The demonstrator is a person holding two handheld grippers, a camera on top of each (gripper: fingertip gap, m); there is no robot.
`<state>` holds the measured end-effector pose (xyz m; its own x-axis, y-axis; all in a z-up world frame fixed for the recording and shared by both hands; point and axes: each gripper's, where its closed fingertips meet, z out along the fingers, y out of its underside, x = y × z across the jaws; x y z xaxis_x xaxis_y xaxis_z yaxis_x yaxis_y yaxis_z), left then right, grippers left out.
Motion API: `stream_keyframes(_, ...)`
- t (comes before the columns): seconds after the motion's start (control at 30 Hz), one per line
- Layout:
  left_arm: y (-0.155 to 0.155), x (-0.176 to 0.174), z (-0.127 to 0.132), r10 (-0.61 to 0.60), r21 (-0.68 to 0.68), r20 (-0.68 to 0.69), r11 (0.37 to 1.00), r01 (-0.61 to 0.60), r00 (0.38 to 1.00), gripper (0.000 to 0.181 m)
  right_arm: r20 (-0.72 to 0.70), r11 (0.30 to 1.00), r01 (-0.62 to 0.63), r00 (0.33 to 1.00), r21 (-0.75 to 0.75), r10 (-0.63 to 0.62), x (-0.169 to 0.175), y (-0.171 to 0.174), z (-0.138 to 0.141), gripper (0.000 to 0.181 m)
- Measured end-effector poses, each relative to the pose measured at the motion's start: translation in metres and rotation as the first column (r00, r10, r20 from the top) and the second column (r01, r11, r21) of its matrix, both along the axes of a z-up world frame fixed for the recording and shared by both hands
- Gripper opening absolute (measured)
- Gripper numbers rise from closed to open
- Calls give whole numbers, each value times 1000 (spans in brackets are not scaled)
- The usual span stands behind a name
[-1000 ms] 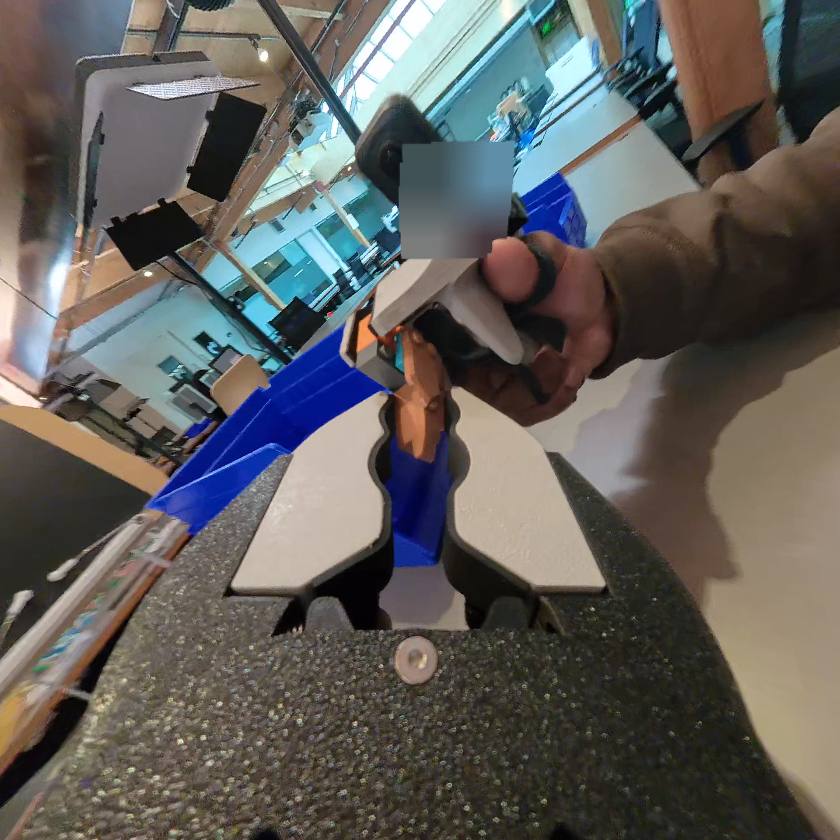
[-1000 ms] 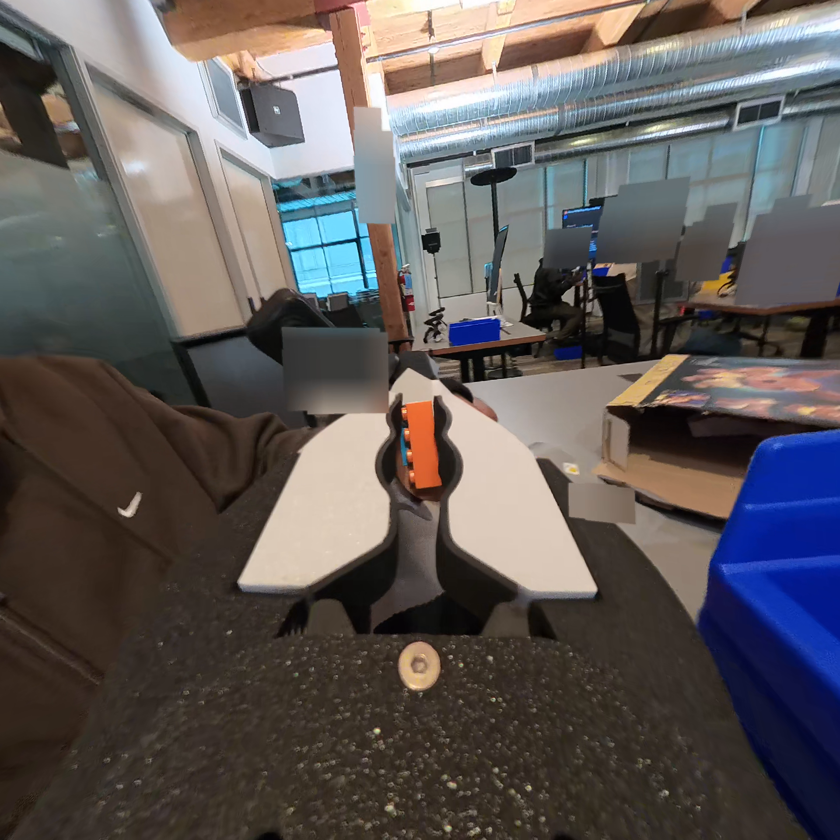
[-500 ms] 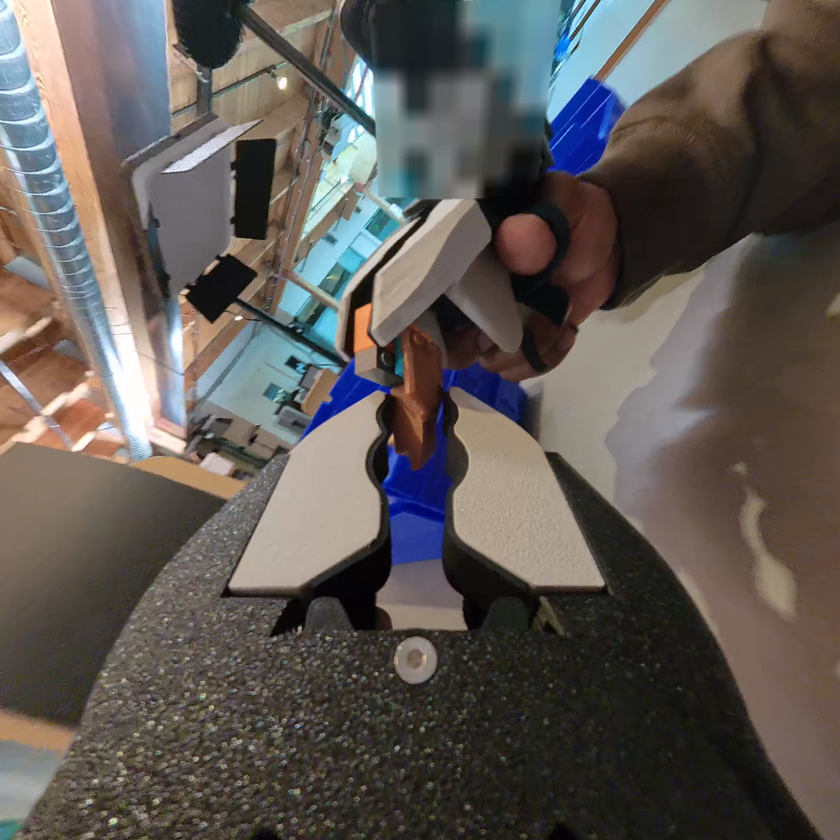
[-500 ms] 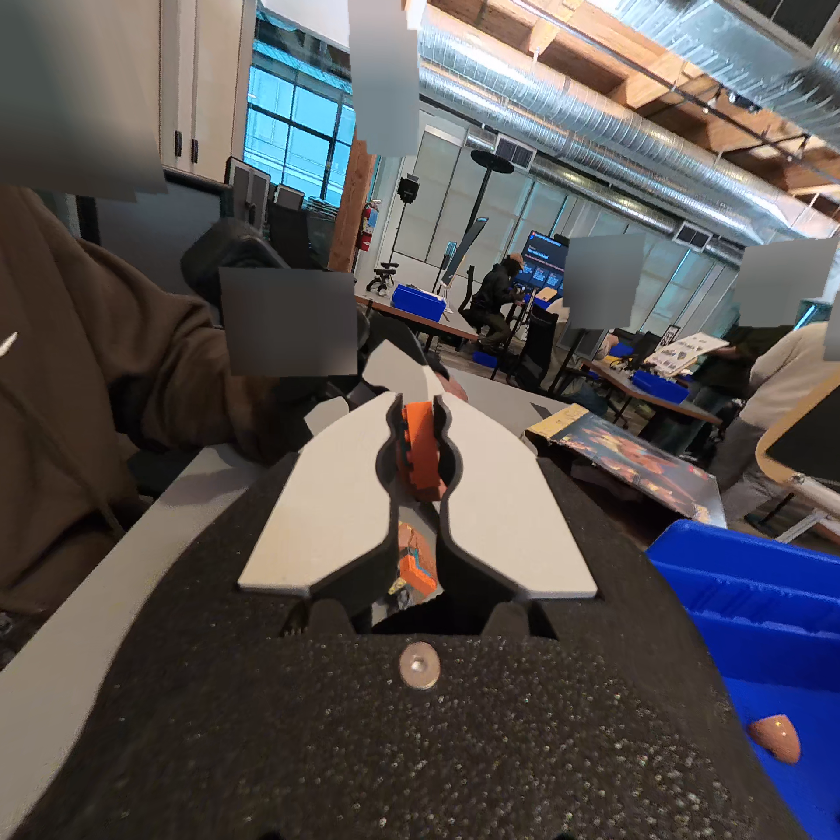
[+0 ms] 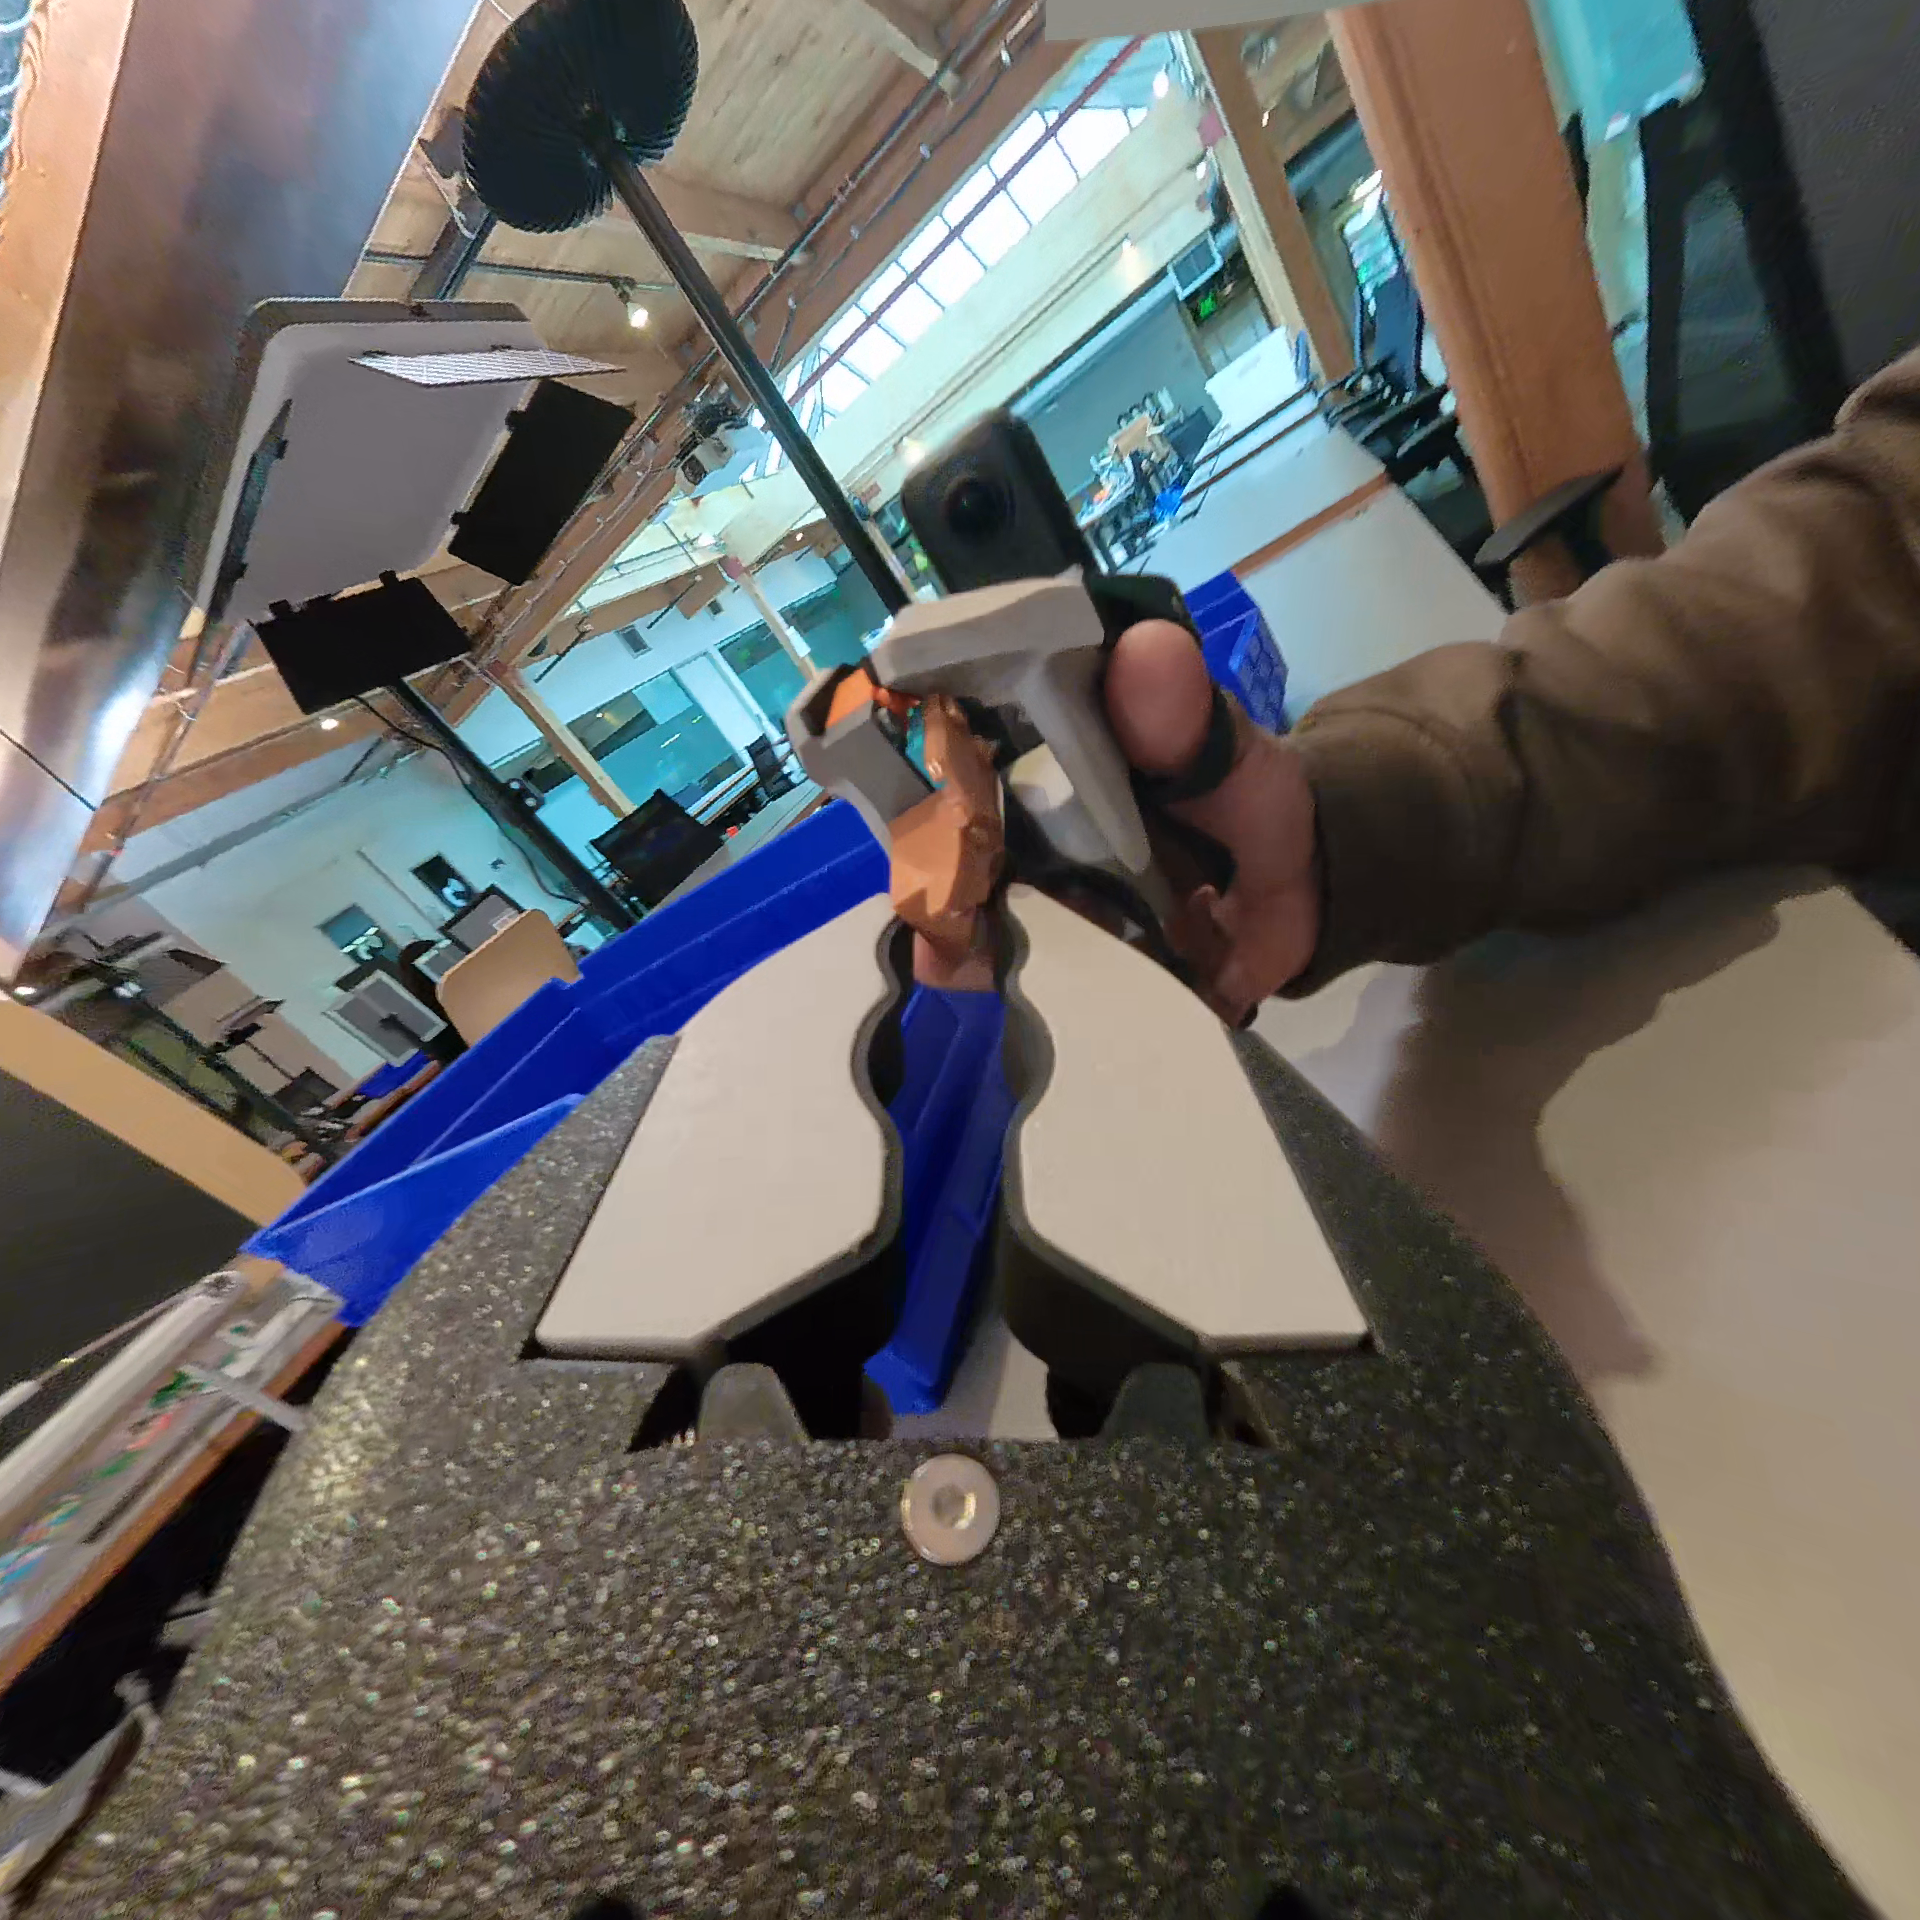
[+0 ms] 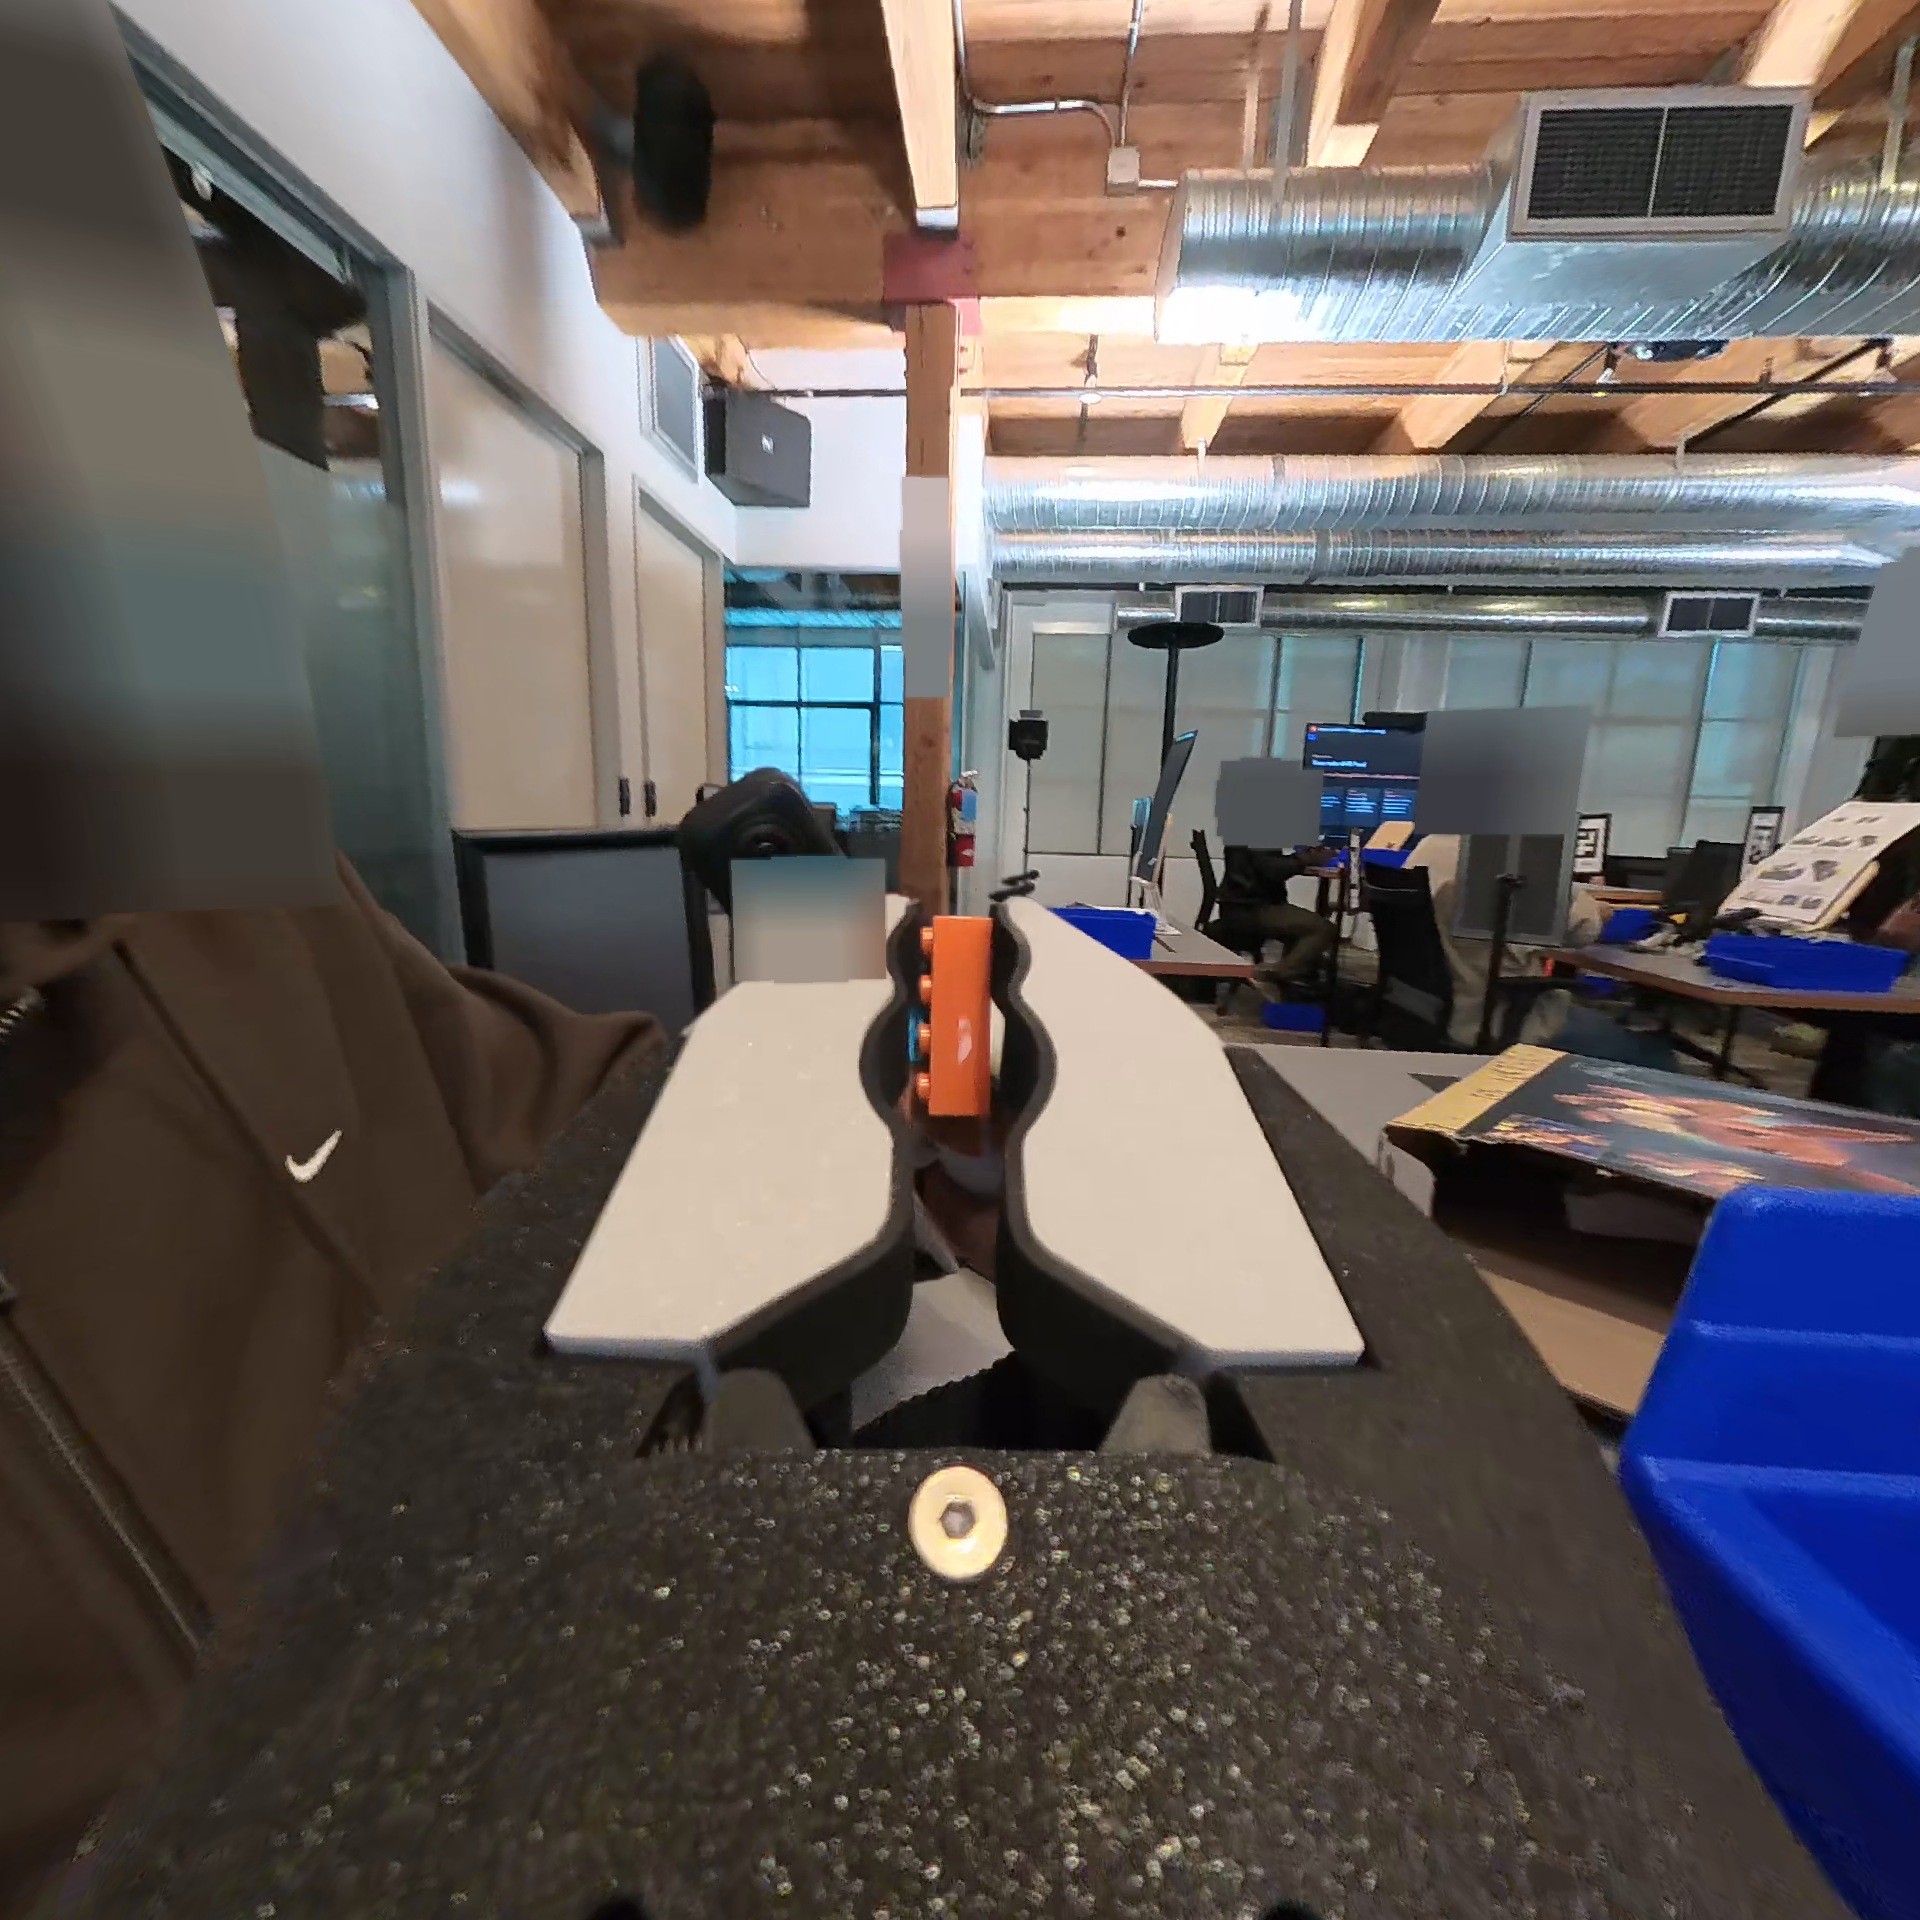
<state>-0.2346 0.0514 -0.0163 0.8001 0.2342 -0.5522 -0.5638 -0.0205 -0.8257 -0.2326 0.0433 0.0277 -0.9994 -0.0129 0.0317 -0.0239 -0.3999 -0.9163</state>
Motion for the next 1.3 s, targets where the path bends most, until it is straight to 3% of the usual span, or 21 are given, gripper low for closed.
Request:
stream_keyframes(0.27, 4, 3, 3, -88, 76, 167, 994, 76, 982, 27, 110, 994, -26, 993, -107, 37, -8, 1, 1, 12)
stream_keyframes(0.67, 9, -5, 1, -158, 182, 376, 979, 94, 913, 29, 106, 990, -16, 994, -142, 32, -5, -4, 1, 13)
stream_keyframes(0.87, 2, -2, 11, -239, 283, 390, 950, 131, 889, 20, 97, 993, 25, 995, -114, -14, -9, -6, -3, 12)
stream_keyframes(1.1, 2, -5, 7, -163, 203, 347, 975, 96, 923, 20, 104, 992, 46, 994, -117, -34, -12, -7, -4, 12)
stream_keyframes(1.3, 7, -5, 1, -180, 191, 382, 975, 113, 907, 27, 110, 989, 45, 993, -139, -30, -12, -4, -1, 12)
